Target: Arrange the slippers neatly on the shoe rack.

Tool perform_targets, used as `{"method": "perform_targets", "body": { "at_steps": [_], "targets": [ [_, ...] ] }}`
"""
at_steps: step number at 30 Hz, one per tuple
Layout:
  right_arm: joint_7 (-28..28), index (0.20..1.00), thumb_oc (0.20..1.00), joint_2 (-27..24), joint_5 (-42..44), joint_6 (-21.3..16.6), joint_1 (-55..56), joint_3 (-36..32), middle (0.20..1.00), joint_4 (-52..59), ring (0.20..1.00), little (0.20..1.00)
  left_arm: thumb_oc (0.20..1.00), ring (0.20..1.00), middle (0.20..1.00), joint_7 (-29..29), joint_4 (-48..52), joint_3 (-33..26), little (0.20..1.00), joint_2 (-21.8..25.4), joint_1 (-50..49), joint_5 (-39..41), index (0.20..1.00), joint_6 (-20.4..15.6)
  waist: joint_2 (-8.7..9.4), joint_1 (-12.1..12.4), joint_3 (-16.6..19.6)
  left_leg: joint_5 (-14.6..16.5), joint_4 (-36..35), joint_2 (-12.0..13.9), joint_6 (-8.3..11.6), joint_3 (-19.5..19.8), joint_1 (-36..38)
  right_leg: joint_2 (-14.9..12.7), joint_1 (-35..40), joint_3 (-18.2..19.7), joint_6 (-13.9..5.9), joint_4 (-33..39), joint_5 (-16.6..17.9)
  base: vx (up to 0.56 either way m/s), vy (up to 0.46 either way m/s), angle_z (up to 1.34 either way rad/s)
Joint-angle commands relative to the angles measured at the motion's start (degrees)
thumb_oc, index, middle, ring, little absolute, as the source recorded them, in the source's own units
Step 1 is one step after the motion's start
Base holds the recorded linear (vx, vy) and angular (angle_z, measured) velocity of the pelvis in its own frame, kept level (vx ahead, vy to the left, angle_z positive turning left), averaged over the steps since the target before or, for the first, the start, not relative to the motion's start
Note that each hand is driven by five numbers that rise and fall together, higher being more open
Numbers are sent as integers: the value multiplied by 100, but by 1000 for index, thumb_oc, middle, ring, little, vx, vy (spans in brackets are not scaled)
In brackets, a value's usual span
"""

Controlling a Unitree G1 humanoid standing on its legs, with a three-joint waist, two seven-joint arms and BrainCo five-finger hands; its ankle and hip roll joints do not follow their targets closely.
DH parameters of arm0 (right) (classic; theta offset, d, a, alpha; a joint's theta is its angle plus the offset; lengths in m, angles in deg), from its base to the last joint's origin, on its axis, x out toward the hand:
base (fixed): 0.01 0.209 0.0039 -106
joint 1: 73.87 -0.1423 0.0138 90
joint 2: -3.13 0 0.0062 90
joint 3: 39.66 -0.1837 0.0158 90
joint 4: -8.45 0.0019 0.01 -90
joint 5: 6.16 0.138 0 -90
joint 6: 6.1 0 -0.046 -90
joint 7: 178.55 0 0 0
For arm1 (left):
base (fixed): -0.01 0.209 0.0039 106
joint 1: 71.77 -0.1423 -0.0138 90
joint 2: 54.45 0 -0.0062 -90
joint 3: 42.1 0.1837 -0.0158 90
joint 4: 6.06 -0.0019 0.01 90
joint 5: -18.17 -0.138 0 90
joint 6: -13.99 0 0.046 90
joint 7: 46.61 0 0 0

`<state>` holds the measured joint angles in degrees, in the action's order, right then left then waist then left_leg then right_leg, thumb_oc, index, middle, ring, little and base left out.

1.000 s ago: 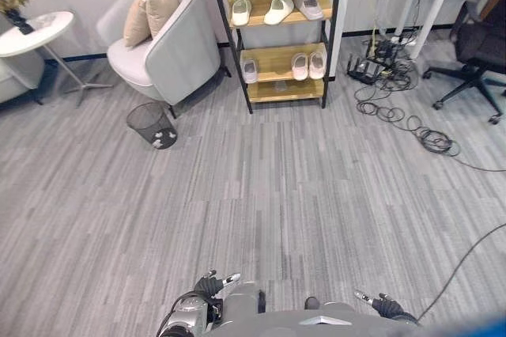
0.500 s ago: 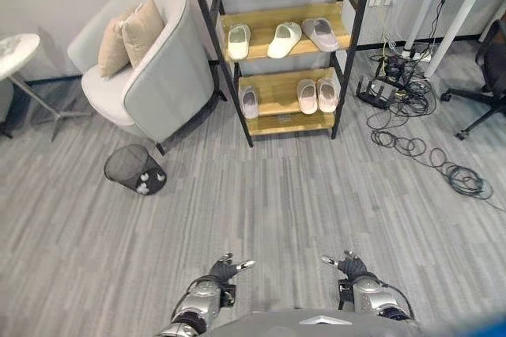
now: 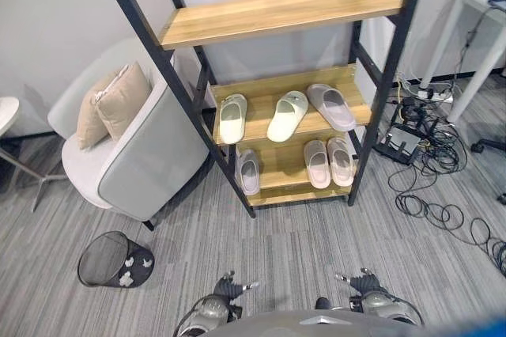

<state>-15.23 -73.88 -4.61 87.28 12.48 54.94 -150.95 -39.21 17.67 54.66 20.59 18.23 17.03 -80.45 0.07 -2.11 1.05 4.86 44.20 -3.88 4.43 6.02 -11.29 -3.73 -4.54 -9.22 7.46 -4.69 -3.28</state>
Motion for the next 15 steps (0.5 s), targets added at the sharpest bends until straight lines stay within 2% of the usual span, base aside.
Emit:
{"method": "perform_targets", "body": {
  "at_steps": [1, 2, 3, 4, 7, 9, 12, 14, 15],
  "targets": [
    [-128, 1000, 1000, 305, 156, -240, 245, -15, 1000, -156, 1000, 1000, 1000, 1000, 1000, 72, -66, 269, 1000, -98, -319, -11, 1000, -16, -15, 130, 61, 299, -2426, 104, -375, -274, 121, -394, 217, -160, -850, -54, 161, 115, -19, 44],
    [-94, 1000, 1000, 340, 101, -234, 191, 54, 1000, -165, 1000, 1000, 1000, 1000, 1000, 60, -95, 243, 1000, -102, -311, -21, 1000, -2, -47, 205, 52, 227, -2767, 47, -379, -205, 226, -330, 257, -112, -857, -27, 188, 209, -3, 23],
    [-121, 1000, 1000, 330, 16, -268, 199, 119, 1000, -199, 1000, 1000, 1000, 1000, 1000, 142, -161, 229, 1000, -54, -323, -7, 1000, -2, -86, 252, 60, 69, -3282, -115, -429, 183, 542, -197, 413, -78, -875, 16, 106, 134, 19, -14],
    [-121, 1000, 1000, 330, 16, -268, 199, 119, 1000, -199, 1000, 1000, 1000, 1000, 1000, 142, -161, 229, 1000, -54, -323, -7, 1000, -2, -86, 252, 59, 69, -3282, -115, -429, 183, 543, -197, 414, -78, -875, 16, 106, 166, 62, -41],
    [7, 1000, 1000, 399, -73, -278, 308, 198, 1000, -221, 1000, 1000, 1000, 1000, 1000, 260, -296, 72, 1000, 48, -398, 85, 1000, -40, -119, 294, 217, -57, -3878, -97, -663, 366, 1036, -154, 562, -15, -912, 66, 20, 117, 98, -29],
    [58, 1000, 1000, 394, -128, -254, 307, 237, 1000, -254, 1000, 1000, 1000, 1000, 1000, 287, -318, 34, 1000, 63, -389, 96, 1000, -25, -123, 307, 233, -67, -3935, -98, -695, 381, 1085, -159, 571, -11, -930, 59, 4, 53, 87, -3],
    [130, 1000, 1000, 378, -211, -261, 311, 266, 1000, -278, 1000, 1000, 1000, 1000, 1000, 398, -425, 58, 1000, 126, -379, 29, 1000, -29, -138, 338, 309, -58, -4043, -147, -860, 415, 1161, -196, 506, 0, -1041, -143, -130, 35, 130, 15],
    [130, 1000, 1000, 378, -211, -261, 312, 266, 1000, -278, 1000, 1000, 1000, 1000, 1000, 398, -426, 58, 1000, 126, -379, 29, 1000, -30, -137, 339, 310, -57, -4042, -148, -860, 414, 1159, -197, 503, 1, -1042, -147, -133, -34, 49, -1],
    [152, 1000, 1000, 367, -324, -282, 265, 327, 1000, -229, 1000, 1000, 1000, 1000, 1000, 373, -501, 125, 1000, 138, -255, -8, 1000, -16, -188, 283, 242, -35, -3879, -146, -939, 438, 1034, -220, 169, 138, -1200, -876, -340, -91, 66, -9]
  ]
}}
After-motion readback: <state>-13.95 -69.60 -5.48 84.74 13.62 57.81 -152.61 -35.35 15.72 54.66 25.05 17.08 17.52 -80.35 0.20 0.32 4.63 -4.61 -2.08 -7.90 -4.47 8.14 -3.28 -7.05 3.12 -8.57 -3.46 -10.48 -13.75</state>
